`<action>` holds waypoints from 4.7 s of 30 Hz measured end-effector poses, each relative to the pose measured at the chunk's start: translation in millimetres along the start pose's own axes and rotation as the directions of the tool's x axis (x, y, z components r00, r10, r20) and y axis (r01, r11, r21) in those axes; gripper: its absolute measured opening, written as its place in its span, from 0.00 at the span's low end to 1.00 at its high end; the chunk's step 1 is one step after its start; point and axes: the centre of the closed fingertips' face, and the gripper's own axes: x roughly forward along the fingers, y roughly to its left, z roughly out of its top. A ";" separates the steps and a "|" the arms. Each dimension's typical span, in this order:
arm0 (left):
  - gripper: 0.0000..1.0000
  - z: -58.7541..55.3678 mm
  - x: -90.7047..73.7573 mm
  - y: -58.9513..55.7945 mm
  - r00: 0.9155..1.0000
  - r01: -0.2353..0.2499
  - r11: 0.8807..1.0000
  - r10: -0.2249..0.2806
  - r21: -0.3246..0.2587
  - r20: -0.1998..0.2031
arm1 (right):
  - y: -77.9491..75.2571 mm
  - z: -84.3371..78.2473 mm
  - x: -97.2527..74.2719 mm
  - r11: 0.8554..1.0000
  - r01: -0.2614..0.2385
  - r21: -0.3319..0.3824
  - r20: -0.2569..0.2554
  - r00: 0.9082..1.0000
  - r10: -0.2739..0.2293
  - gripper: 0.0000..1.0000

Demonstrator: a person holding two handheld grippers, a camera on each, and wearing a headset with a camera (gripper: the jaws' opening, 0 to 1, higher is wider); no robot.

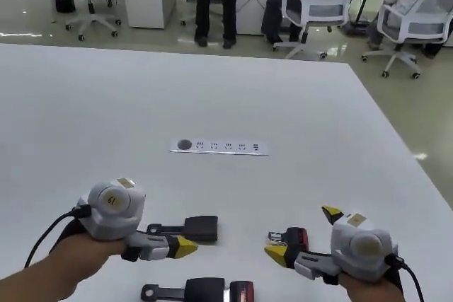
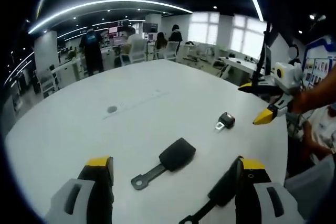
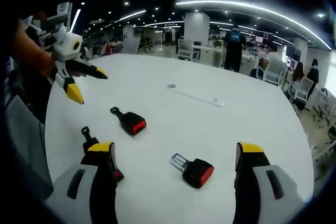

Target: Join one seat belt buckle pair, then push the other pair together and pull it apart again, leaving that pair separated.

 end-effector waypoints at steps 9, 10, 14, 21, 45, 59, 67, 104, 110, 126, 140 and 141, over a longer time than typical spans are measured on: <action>1.00 -22.8 -38.0 -6.8 0.999 -0.026 0.998 0.028 -0.057 0.035 | 25.6 -2.8 -31.6 0.992 0.063 0.107 0.049 0.996 -0.069 0.96; 1.00 -24.7 -41.6 -7.6 0.999 -0.027 0.998 0.029 -0.059 0.040 | 28.2 -4.5 -33.8 0.992 0.065 0.108 0.049 0.996 -0.071 0.97; 1.00 -34.1 -59.5 -5.9 0.998 -0.031 0.997 0.035 -0.074 0.058 | 42.1 -12.9 -45.1 0.994 0.063 0.088 0.041 0.997 -0.067 0.98; 1.00 -42.3 -89.0 -0.5 0.993 -0.048 0.994 0.059 -0.102 0.105 | 51.4 -18.4 -56.4 0.995 0.061 0.073 0.047 0.997 -0.064 0.99; 1.00 -71.2 -143.3 15.4 0.990 -0.067 0.995 0.075 -0.075 0.122 | 69.2 -18.2 -78.9 0.996 0.080 0.036 0.057 0.995 -0.082 1.00; 1.00 -78.4 -161.7 31.3 0.990 -0.086 0.996 0.089 -0.031 0.108 | 58.0 -20.3 -90.2 0.994 0.104 0.034 0.049 0.993 -0.105 1.00; 1.00 -77.0 -157.4 16.4 0.991 -0.070 0.997 0.074 -0.041 0.112 | 61.3 -20.4 -90.3 0.994 0.100 0.036 0.049 0.994 -0.102 1.00; 1.00 -66.1 -135.6 3.4 0.990 -0.036 0.997 0.045 -0.073 0.132 | 52.2 -32.1 -94.0 0.990 0.129 0.052 0.027 0.991 -0.131 1.00; 1.00 -67.2 -136.1 2.9 0.990 -0.037 0.996 0.047 -0.077 0.131 | 52.0 -34.9 -94.8 0.990 0.131 0.059 0.022 0.991 -0.132 1.00; 1.00 -69.2 -137.8 4.3 0.990 -0.040 0.996 0.050 -0.079 0.130 | 51.8 -37.4 -96.0 0.990 0.128 0.055 0.018 0.991 -0.129 1.00; 1.00 -71.0 -136.7 5.5 0.990 -0.039 0.996 0.048 -0.075 0.129 | 52.9 -35.8 -98.9 0.990 0.132 0.055 0.015 0.991 -0.133 1.00; 1.00 -70.9 -136.5 5.7 0.990 -0.038 0.996 0.047 -0.076 0.130 | 52.5 -36.3 -98.1 0.990 0.131 0.056 0.016 0.991 -0.132 1.00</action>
